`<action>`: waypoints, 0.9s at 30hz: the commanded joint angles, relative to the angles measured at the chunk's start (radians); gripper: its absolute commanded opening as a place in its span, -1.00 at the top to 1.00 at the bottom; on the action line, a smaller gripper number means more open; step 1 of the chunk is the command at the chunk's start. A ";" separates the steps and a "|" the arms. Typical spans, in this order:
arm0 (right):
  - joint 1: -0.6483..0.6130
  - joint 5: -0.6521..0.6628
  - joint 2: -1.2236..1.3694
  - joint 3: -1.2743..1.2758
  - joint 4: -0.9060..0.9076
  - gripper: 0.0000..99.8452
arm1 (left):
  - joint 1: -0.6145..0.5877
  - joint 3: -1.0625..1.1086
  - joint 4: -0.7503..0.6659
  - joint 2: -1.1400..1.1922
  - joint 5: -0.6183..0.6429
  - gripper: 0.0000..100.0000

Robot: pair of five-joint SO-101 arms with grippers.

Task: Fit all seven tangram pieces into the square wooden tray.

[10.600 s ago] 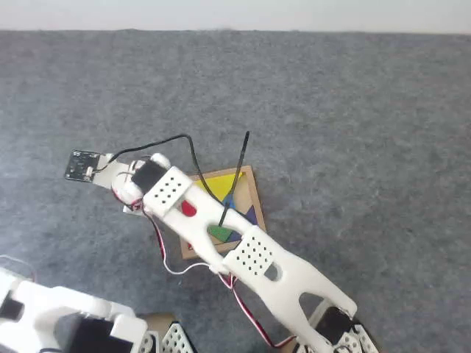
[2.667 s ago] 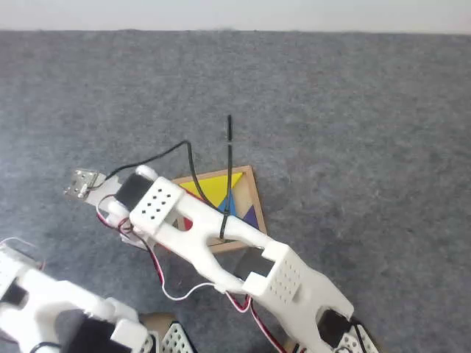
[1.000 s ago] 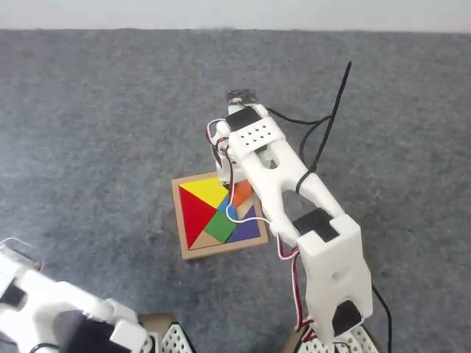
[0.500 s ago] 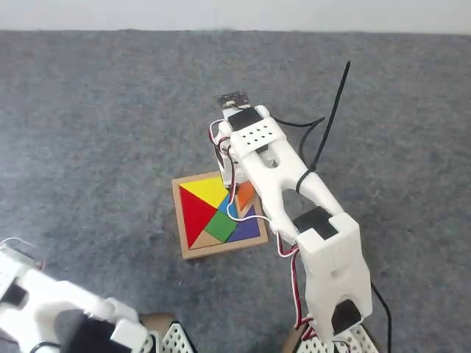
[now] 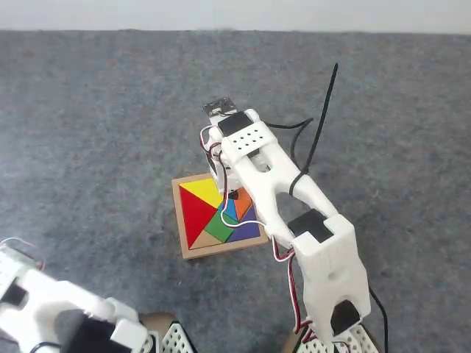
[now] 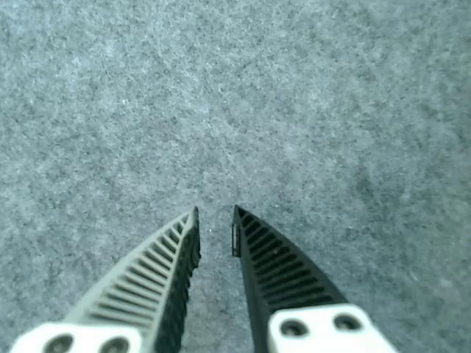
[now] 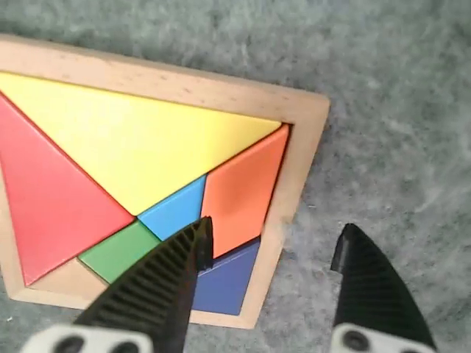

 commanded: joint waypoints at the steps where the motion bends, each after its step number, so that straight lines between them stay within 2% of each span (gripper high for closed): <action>1: 0.005 0.035 -0.053 -0.031 0.015 0.49 | -0.002 -0.018 0.003 -0.041 0.002 0.86; 5: 0.062 0.084 -0.097 -0.029 0.016 0.49 | -0.002 -0.018 0.003 -0.041 0.002 0.86; 13: 0.259 0.089 -0.229 -0.029 0.015 0.49 | 0.000 -0.018 0.005 -0.041 0.002 0.86; 17: 0.381 0.155 -0.371 -0.031 0.065 0.49 | 0.005 -0.021 0.009 -0.041 0.002 0.86; 20: 0.478 0.221 -0.481 -0.028 0.151 0.50 | 0.061 -0.019 0.015 -0.041 -0.008 0.86; 24: 0.619 0.316 -0.545 -0.017 0.251 0.51 | 0.160 -0.056 0.115 -0.055 -0.086 0.86; 27: 0.733 0.350 -0.553 0.020 0.274 0.75 | 0.221 -0.093 0.221 -0.138 -0.097 0.86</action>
